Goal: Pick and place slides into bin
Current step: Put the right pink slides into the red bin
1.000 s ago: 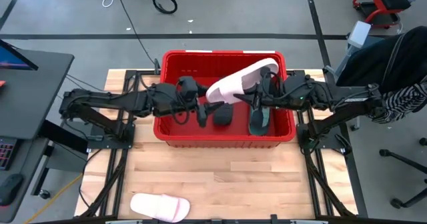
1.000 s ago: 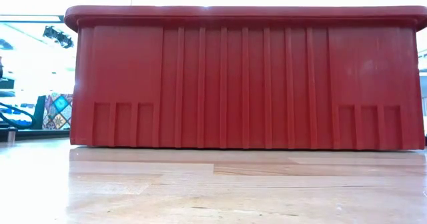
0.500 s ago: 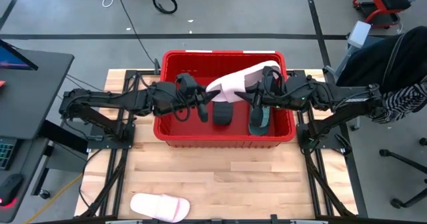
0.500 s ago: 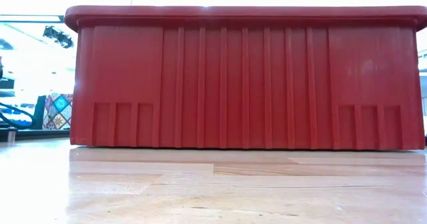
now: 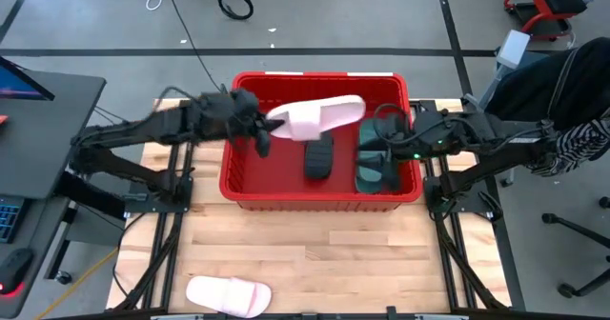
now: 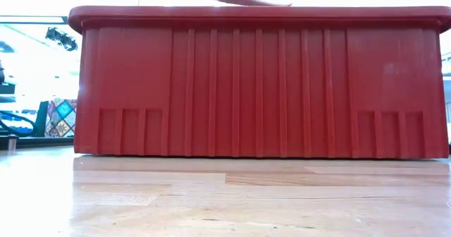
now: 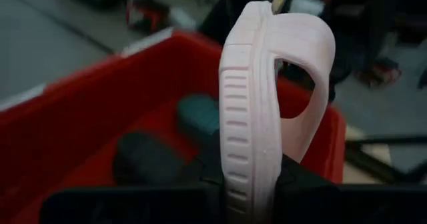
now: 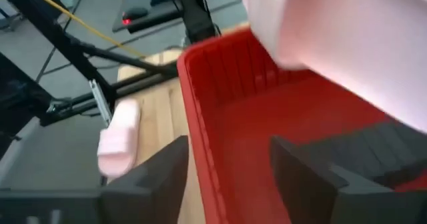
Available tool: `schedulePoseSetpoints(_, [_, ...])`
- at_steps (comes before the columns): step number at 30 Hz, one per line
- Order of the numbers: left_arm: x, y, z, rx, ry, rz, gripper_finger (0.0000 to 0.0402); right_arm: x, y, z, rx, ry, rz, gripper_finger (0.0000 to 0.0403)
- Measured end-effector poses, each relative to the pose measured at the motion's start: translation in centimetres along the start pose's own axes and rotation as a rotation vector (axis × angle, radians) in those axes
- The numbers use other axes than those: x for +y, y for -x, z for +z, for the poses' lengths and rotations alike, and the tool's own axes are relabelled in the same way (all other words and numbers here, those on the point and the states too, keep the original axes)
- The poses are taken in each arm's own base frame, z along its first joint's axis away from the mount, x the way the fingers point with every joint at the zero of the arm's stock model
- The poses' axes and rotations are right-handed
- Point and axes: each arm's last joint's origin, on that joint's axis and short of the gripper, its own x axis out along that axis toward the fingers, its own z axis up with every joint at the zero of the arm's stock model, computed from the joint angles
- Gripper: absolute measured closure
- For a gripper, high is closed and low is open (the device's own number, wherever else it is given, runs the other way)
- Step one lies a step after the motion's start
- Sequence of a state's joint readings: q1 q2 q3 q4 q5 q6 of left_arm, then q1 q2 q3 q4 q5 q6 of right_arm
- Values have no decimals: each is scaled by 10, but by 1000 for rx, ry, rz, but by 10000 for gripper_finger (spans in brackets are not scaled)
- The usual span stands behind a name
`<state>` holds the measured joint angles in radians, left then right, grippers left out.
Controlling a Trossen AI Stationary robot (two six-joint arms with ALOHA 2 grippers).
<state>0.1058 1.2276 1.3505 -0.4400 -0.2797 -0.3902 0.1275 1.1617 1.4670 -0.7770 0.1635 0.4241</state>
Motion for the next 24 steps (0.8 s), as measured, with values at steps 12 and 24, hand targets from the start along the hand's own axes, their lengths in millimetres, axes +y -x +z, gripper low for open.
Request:
schedulePoseSetpoints(12, [79, 42, 53, 411, 26, 125, 362, -9, 30, -6, 8, 41, -30, 171])
schedulePoseSetpoints(24, [139, -4, 66, 791, -220, -5, 362, -27, 23, 3, -81, -70, -255, 190])
